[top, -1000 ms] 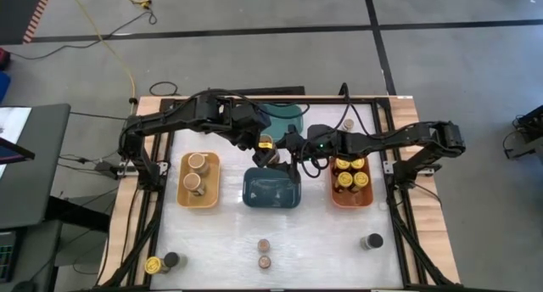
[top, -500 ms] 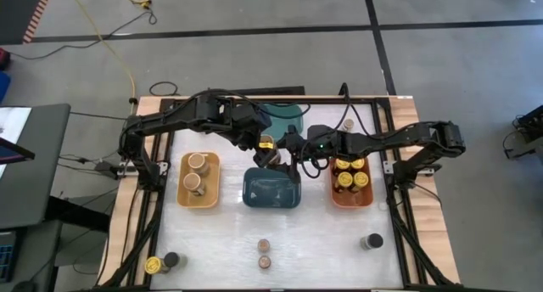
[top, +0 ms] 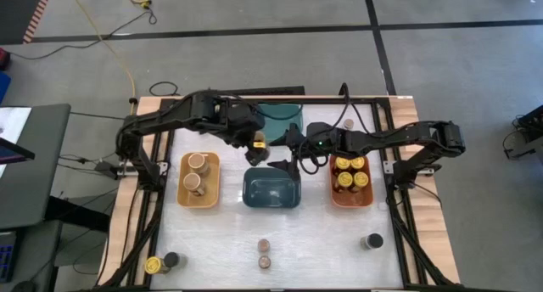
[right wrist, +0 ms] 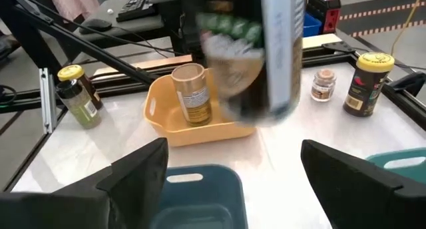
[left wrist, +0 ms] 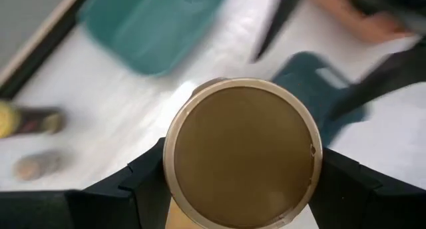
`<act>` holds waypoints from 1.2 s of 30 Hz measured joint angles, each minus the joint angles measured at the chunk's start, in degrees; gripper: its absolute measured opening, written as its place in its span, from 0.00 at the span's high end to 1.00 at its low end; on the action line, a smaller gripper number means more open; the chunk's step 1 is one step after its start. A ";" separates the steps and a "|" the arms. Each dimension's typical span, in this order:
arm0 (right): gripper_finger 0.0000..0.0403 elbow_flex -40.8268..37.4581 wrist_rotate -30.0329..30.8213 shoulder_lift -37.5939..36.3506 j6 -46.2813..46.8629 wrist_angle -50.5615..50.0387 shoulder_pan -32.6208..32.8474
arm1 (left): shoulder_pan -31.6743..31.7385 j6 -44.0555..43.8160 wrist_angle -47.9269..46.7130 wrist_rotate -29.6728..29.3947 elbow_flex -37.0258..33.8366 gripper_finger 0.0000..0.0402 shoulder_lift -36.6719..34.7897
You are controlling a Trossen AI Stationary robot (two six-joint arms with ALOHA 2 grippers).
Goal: Sort spices by type
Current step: Put the gold seasoning bottle into the yellow bin
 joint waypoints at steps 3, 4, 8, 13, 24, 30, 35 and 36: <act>0.09 0.00 0.00 0.00 0.15 -0.13 0.27 | -0.71 -1.94 -4.55 -3.87 -0.09 0.34 -0.66; 0.09 0.00 0.00 0.00 0.66 -0.30 0.45 | -1.08 -2.30 -5.20 -4.87 -0.33 0.34 -0.85; 0.09 0.00 -0.07 -0.02 2.95 -1.04 0.69 | -2.15 -3.35 -5.10 -5.11 -3.53 0.34 -3.11; 0.09 0.00 -0.07 -0.02 3.17 -2.09 0.87 | -2.99 -6.01 -3.67 -5.13 -12.11 0.34 -8.24; 0.09 0.00 -0.07 -0.02 6.42 -1.44 1.21 | -7.26 -17.13 9.48 -2.78 -37.32 0.34 -25.60; 0.09 0.00 -0.10 -0.02 9.17 -1.40 1.35 | -11.97 -23.05 11.34 -3.76 -44.86 0.33 -29.86; 0.09 0.00 -0.09 -0.02 9.20 -1.40 1.87 | -15.00 -25.41 11.55 -4.84 -49.81 0.33 -30.05; 0.09 0.00 -0.09 -0.02 9.20 -1.40 2.11 | -15.53 -25.71 11.81 -5.19 -50.66 0.33 -30.05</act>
